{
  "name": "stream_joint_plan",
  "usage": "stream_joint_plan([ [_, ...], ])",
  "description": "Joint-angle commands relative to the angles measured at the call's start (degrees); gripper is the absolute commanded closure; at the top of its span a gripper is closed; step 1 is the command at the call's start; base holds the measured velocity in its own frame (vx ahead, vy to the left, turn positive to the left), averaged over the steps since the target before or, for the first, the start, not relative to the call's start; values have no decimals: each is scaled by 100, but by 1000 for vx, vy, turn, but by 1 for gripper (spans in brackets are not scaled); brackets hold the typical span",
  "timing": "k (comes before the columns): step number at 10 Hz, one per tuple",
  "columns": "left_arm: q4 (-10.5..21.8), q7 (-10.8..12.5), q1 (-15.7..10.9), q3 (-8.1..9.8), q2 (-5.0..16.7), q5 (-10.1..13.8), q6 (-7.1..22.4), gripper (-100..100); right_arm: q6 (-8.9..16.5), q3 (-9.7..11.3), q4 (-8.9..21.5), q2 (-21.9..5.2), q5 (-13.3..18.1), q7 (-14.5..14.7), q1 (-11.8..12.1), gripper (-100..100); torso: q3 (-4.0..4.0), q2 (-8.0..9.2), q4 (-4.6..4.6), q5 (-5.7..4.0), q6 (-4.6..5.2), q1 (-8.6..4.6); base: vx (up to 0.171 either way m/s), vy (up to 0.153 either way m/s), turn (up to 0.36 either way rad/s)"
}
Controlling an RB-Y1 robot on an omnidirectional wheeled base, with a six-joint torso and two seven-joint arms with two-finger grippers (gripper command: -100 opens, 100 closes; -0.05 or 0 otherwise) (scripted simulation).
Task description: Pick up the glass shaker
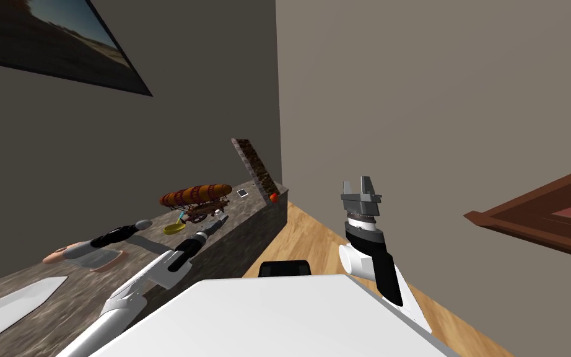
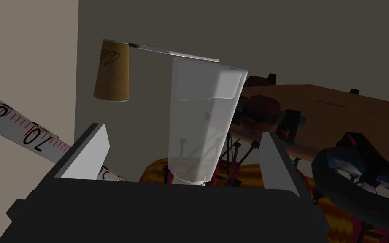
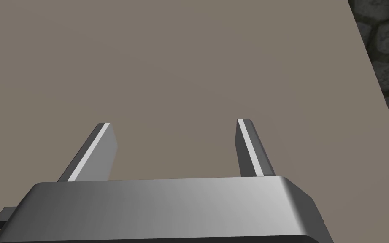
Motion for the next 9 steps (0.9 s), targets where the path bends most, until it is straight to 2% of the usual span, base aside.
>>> stream_joint_plan([
  [1,286,-75,-286,-57,-39,28,-95,-100,0,0,0,0,0,0,0,0,0,0,0,0,0,0,-79,16,3],
  [3,637,-75,-525,-57,-39,28,-95,-100,0,0,0,0,0,0,0,0,-4,-9,-1,-1,1,-4,-24,-2,-2],
  [4,811,-199,-749,-192,-118,92,-166,-100,0,0,0,0,0,0,1,0,-10,-20,-3,-2,0,-6,-57,14,17],
  [6,1226,-199,-1071,-192,-118,92,-166,-100,0,0,0,0,0,0,0,0,-1,-3,0,0,0,-1,-60,8,-1],
  [7,1405,-323,-1263,-327,-196,155,-238,-100,0,0,0,0,0,0,0,0,-4,-10,-1,-2,0,-3,-88,7,16],
  [9,1759,-323,-1618,-327,-196,155,-238,-100,0,0,0,0,0,0,0,0,3,3,2,-1,-1,1,-60,17,0],
])
